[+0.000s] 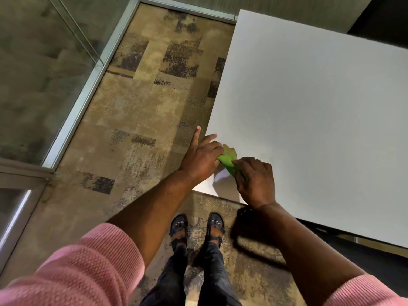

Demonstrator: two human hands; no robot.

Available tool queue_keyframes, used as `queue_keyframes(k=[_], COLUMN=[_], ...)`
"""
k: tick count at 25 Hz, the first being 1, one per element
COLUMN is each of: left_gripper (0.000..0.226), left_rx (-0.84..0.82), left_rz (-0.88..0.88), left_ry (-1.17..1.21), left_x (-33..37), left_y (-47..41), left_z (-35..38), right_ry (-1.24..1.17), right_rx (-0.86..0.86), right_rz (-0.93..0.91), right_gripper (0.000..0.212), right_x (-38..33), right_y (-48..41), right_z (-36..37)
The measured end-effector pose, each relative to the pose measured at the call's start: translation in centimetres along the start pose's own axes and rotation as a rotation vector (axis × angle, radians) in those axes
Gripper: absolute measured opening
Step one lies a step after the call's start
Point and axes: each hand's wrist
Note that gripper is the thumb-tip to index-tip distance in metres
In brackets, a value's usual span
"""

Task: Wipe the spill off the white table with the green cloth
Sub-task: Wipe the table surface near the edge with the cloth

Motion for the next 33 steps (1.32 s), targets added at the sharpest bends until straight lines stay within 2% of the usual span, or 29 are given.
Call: queue_keyframes(k=[2,7,10,13,15,18,21,24,29,33], left_gripper=[0.029,0.038,0.049,0.051,0.056,0.067,0.066,0.062,0.069,0.075], left_rx=[-0.014,-0.200,-0.112,0.020,-0.018,-0.096,-0.085,-0.094,-0.320,-0.414], left_rz=[-0.015,-0.059,-0.135,-0.398,-0.491,-0.507,-0.444,-0.318,0.054,0.244], left_ry=[0.005,0.079,0.134,0.174,0.211,0.252,0.296,0.254,0.039,-0.075], left_x=[0.3,0.7,0.1,-0.9,-1.7,-2.2,-3.3,-7.8,-15.3,-16.1], left_y=[0.3,4.0,6.3,7.6,8.1,8.5,7.3,3.1,-6.6,-11.9], left_z=[1.1,4.0,4.8,5.9,7.3,9.4,10.2,9.9,9.7,10.2], right_ry=[0.029,0.130,0.094,0.154,0.227,0.238,0.216,0.197,0.192,0.165], right_rx=[-0.052,-0.314,-0.279,-0.350,-0.415,-0.357,-0.323,-0.304,-0.221,-0.173], right_rz=[-0.035,-0.112,-0.096,-0.088,-0.118,-0.051,0.038,0.066,0.089,0.142], right_gripper=[0.029,0.028,0.034,0.059,0.068,0.068,0.065,0.065,0.067,0.067], right_x=[0.4,0.4,0.3,-0.2,0.1,1.8,2.3,1.4,0.8,0.1], right_y=[0.6,4.8,5.1,3.2,2.6,3.2,2.3,0.4,0.8,1.9], right_z=[0.8,3.8,5.8,8.0,9.8,11.0,11.1,11.7,12.9,13.6])
Point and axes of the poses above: each hand's wrist, its own y-axis away from the middle knuckle, its own z-axis out of the palm, x = y × z, and after that the axes turned 14 degrees about z, right-handed
